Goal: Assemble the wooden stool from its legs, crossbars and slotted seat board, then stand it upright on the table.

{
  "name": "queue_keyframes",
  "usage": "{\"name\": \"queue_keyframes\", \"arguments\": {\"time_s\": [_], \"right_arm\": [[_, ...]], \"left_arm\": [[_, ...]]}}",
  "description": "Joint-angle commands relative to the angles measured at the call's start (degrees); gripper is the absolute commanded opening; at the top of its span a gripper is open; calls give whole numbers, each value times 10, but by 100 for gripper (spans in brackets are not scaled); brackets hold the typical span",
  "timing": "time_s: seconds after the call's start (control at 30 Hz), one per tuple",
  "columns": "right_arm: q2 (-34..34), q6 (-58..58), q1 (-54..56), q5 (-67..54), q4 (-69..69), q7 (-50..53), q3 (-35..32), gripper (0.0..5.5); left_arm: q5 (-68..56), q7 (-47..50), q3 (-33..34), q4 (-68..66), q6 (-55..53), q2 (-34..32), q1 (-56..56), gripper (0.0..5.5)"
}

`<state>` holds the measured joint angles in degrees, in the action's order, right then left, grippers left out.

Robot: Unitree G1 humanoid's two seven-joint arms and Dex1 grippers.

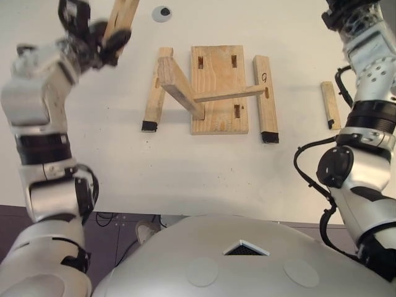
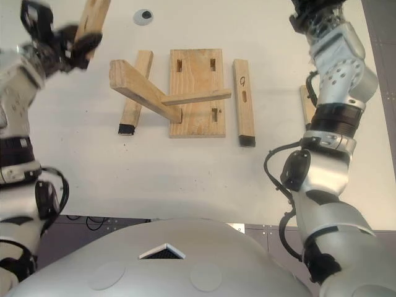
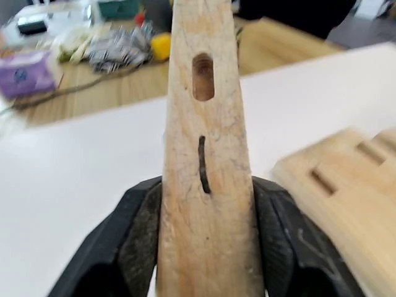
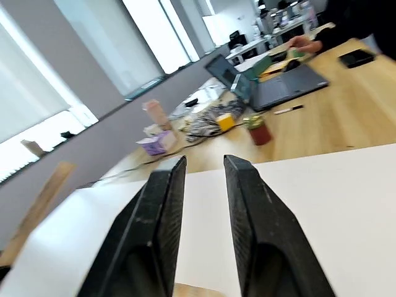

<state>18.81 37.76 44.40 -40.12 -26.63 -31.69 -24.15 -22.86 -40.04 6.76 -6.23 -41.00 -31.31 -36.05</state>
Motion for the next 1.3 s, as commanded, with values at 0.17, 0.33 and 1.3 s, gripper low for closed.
{"name": "queue_keyframes", "arguments": {"time_s": [0.17,0.33,1.3], "right_arm": [[18,192,121,-193,15,-92,-45,267],[21,254,109,-267,21,-105,-78,347],[26,244,99,-298,68,-101,-68,214]], "left_arm": [[-181,-115,1,4,-170,38,-197,201],[-236,-103,5,29,-225,58,-200,201],[-268,-72,-14,52,-243,63,-165,317]]}}
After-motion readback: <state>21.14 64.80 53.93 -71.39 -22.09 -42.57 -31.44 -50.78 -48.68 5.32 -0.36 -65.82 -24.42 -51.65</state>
